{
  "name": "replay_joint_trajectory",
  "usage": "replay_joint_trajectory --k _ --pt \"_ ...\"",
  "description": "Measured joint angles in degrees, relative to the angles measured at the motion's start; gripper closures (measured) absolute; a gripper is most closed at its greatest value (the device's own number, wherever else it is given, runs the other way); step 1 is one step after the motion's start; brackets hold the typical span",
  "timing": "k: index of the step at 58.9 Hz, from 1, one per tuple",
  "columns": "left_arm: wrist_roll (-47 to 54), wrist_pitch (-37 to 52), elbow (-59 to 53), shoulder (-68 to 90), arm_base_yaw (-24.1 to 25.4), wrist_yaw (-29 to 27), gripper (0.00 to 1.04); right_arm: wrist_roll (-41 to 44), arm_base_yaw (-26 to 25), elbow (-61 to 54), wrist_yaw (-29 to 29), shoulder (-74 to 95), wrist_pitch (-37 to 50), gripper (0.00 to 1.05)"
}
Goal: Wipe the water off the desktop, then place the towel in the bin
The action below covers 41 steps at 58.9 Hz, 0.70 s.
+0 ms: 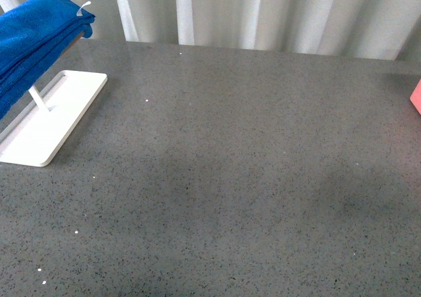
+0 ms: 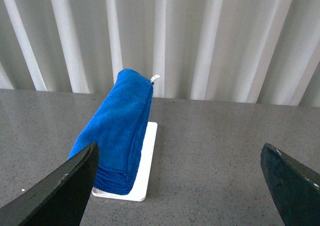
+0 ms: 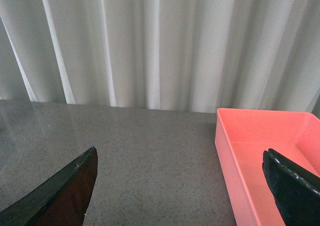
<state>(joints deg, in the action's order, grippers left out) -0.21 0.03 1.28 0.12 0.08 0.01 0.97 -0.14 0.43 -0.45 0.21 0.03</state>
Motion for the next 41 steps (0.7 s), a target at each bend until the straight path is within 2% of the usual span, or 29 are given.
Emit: replay_joint_trajectory --k 41 --pt "0.0 0.0 0.0 0.0 0.0 0.0 0.07 0.0 -0.02 0.0 0.0 0.0 0.0 0.07"
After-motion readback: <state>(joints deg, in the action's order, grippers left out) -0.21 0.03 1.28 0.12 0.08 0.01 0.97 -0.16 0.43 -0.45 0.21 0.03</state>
